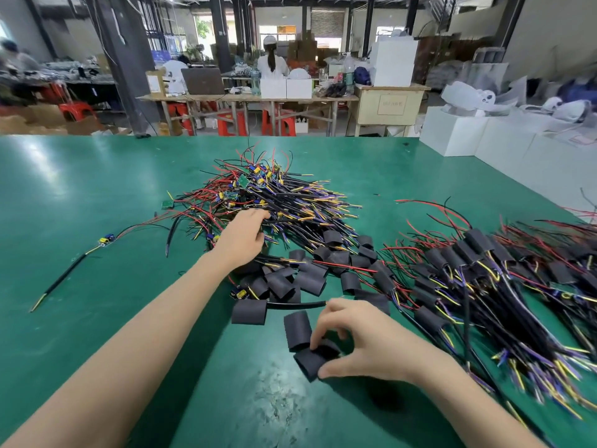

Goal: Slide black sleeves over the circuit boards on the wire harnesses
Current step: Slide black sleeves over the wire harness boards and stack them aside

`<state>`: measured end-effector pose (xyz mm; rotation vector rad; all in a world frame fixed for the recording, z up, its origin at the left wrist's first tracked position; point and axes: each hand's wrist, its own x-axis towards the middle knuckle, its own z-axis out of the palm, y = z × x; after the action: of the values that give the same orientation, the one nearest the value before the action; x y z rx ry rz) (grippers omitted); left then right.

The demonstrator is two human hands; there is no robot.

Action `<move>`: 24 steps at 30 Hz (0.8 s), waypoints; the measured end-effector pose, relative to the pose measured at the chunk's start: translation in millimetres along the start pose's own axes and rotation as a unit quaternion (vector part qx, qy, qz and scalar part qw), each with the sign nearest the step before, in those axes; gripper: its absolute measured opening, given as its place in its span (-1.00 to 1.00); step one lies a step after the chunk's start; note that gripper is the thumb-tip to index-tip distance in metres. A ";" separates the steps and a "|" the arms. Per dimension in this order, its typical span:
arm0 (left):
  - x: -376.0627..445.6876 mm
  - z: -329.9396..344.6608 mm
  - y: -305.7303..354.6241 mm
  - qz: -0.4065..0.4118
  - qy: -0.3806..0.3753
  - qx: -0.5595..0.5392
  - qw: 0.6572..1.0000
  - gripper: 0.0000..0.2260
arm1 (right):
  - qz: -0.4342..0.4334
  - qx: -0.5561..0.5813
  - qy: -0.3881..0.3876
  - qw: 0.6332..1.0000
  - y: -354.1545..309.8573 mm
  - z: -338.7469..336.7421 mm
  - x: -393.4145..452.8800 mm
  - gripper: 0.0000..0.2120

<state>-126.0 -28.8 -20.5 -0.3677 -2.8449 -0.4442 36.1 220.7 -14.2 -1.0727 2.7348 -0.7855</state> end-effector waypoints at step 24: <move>-73.3 -66.7 37.7 0.126 0.145 -0.003 0.981 -0.75 | 0.060 -0.017 0.125 0.990 24.6 -17.6 0.5 -0.68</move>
<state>-33.7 -31.0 31.5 -0.6019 -2.4745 -0.4178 16.0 243.1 -11.3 -0.8565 2.9963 -0.9143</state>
